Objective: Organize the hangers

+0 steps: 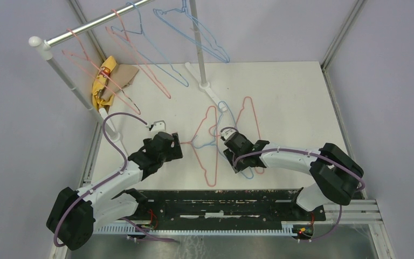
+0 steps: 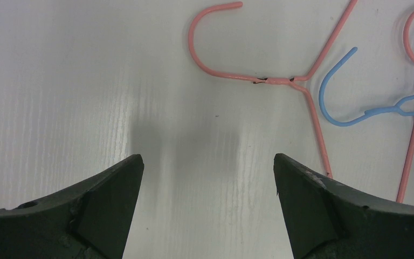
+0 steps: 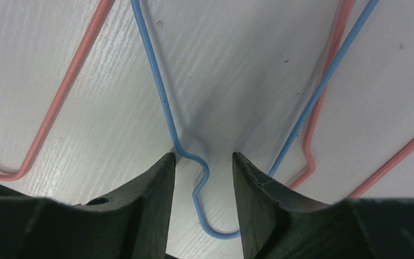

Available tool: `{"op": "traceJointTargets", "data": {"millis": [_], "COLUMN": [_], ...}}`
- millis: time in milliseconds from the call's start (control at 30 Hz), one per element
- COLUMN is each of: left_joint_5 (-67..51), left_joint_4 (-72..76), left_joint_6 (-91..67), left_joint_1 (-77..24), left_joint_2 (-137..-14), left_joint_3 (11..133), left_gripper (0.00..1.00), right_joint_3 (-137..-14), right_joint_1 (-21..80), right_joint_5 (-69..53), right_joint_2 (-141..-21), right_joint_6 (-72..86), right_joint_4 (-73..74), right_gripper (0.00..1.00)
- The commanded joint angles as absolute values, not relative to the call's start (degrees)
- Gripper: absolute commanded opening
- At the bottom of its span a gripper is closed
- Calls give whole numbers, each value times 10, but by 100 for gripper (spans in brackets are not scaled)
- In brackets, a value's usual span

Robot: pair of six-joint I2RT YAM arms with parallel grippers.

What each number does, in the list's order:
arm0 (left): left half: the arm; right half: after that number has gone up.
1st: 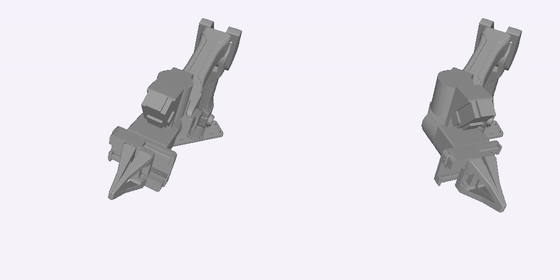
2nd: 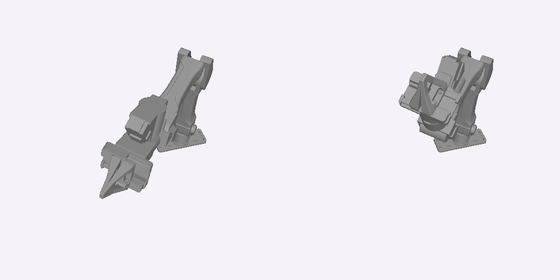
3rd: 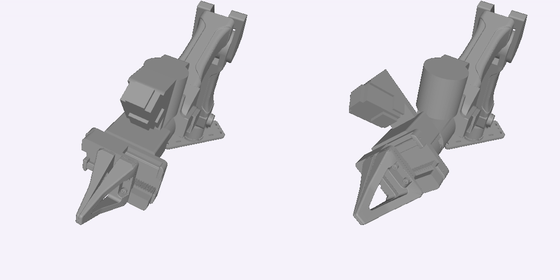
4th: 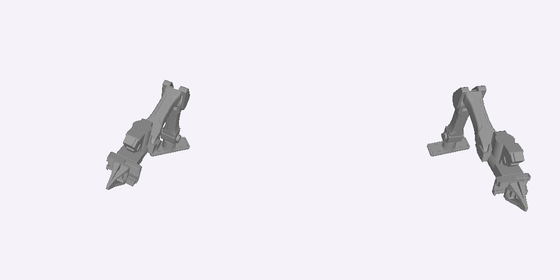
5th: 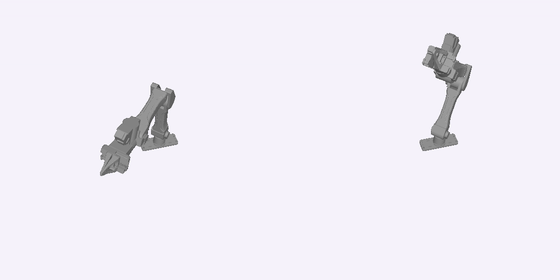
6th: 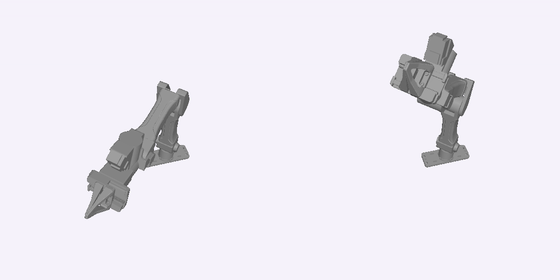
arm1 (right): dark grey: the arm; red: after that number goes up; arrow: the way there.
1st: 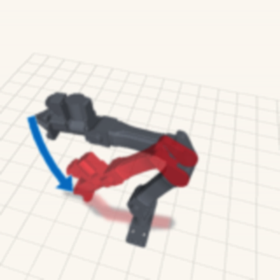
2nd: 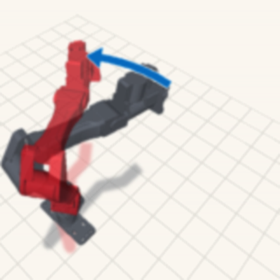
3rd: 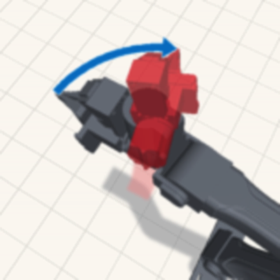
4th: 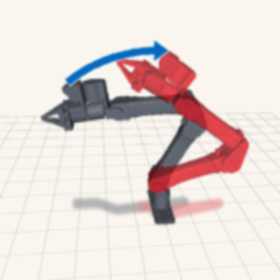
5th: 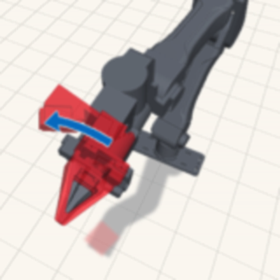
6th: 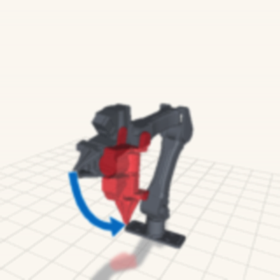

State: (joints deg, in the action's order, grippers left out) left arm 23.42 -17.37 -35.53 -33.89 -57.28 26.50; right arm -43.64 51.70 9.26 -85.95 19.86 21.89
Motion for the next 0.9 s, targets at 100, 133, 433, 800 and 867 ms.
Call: {"op": "traceJointTargets", "data": {"millis": [100, 133, 433, 800, 867], "left_joint_5": [237, 237, 241, 245, 244], "left_joint_4": [-147, -147, -153, -168, -172], "left_joint_6": [-362, -362, -359, -361, -362], "left_joint_1": [-342, -342, -342, -342, -342], "left_joint_2": [-570, -571, -570, -549, -537], "left_joint_3": [265, 265, 264, 267, 266], "left_gripper": [97, 97, 97, 97, 97], "right_joint_3": [-425, -423, -423, -447, -462], "right_joint_1": [517, 518, 518, 512, 503], "right_joint_5": [107, 107, 117, 79, 56], "right_joint_2": [-871, -875, -921, -814, -765], "right_joint_6": [210, 211, 224, 240, 247], "right_joint_4": [200, 198, 189, 207, 216], "right_gripper": [49, 49, 22, 1, 0]}}
